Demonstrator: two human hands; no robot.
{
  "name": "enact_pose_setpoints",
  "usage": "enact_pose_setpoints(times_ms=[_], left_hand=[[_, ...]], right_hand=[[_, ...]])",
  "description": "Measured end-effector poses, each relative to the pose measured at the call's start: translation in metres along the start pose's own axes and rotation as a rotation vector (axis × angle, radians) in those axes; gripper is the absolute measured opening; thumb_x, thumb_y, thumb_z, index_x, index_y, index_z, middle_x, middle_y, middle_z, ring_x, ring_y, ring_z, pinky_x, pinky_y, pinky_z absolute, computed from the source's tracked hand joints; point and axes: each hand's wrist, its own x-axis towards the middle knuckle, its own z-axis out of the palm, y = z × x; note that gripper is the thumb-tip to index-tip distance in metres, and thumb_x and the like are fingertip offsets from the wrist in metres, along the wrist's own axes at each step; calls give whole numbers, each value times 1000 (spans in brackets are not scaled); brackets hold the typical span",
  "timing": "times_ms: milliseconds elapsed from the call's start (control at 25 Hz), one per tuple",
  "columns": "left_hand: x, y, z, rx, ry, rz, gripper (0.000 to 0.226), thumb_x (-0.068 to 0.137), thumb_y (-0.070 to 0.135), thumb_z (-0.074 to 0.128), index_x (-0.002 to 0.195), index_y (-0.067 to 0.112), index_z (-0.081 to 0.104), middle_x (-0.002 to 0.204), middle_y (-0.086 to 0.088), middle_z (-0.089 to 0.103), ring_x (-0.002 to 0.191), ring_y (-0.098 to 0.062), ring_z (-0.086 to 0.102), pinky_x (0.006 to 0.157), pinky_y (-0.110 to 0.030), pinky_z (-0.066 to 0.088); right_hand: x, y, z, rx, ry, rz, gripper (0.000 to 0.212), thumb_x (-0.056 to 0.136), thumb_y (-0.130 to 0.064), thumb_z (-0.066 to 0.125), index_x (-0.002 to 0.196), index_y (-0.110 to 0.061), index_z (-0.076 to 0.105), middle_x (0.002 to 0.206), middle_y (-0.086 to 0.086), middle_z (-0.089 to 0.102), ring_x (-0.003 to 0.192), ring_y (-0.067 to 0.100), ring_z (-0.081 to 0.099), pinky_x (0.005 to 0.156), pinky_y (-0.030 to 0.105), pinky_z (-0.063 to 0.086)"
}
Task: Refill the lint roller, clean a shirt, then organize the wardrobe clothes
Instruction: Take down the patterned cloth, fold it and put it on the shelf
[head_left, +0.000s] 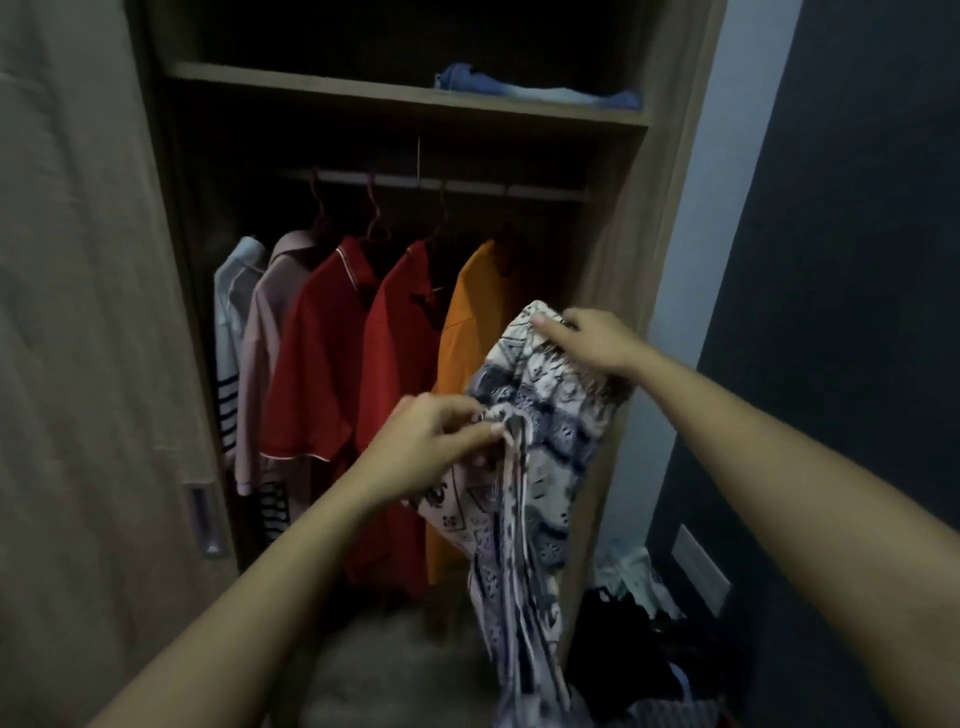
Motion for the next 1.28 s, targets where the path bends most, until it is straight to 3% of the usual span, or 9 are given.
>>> enact_pose_setpoints(times_ms=[160, 280, 480, 720, 800, 920, 1080, 1200, 1280], left_hand=[[19, 4, 4, 148, 184, 8, 23, 91, 31, 59, 90, 11, 69, 82, -3, 56, 80, -5, 49, 67, -18, 36], [22, 6, 9, 108, 294, -17, 21, 94, 27, 55, 91, 10, 66, 77, -4, 66, 74, -15, 59, 68, -28, 40], [24, 5, 8, 100, 378, -70, 25, 91, 34, 59, 78, 14, 64, 59, 5, 55, 56, -5, 48, 53, -21, 33], [25, 1, 11, 45, 565, -156, 35, 84, 41, 66, 63, 15, 57, 53, 5, 53, 49, -5, 44, 50, -23, 33], [24, 1, 14, 52, 556, -178, 36, 82, 43, 68, 58, 21, 53, 52, 6, 52, 49, -6, 44, 50, -26, 34], [23, 1, 13, 55, 519, -251, 42, 80, 46, 69, 55, 20, 47, 50, 6, 49, 49, -9, 44, 51, -30, 35], [22, -5, 12, 79, 407, -270, 49, 79, 51, 66, 54, 16, 42, 50, 6, 42, 48, -7, 38, 48, -24, 29], [15, -20, -4, -3, 5, -205, 44, 72, 60, 69, 73, 16, 64, 67, 5, 66, 61, -8, 61, 60, -26, 47], [3, -39, -16, 138, -231, -220, 58, 63, 69, 69, 85, 16, 68, 75, 7, 70, 68, -5, 63, 65, -24, 48]], right_hand=[[-16, -11, 42, 449, -260, -14, 59, 83, -64, 45, 101, -10, 59, 101, 5, 65, 92, 18, 62, 87, 39, 49], [-20, -8, 59, 827, -387, 28, 74, 73, -69, 53, 120, -13, 55, 115, 9, 66, 105, 22, 64, 97, 43, 48], [-33, -9, 67, 950, -434, 8, 43, 90, -43, 52, 124, -16, 54, 119, 11, 65, 110, 26, 62, 101, 49, 44], [-49, -12, 68, 1052, -458, 33, 61, 84, -63, 40, 129, -22, 52, 129, 6, 58, 119, 23, 55, 106, 45, 39], [-55, -13, 67, 923, -503, -36, 70, 78, -69, 45, 132, -26, 46, 127, 2, 58, 113, 19, 58, 100, 38, 44], [-64, -17, 61, 778, -421, -77, 58, 80, -42, 68, 128, -22, 43, 103, 2, 65, 78, 9, 64, 68, 24, 51], [-65, -17, 58, 732, -409, -77, 46, 87, -31, 61, 129, -21, 45, 117, 0, 60, 102, 15, 62, 85, 30, 52], [-60, -16, 54, 853, -312, -21, 27, 91, -15, 54, 117, -17, 50, 106, 5, 62, 93, 19, 63, 78, 26, 50], [-57, -14, 46, 918, -255, -7, 24, 90, -3, 49, 111, -14, 49, 92, 4, 62, 74, 9, 64, 66, 18, 50]])
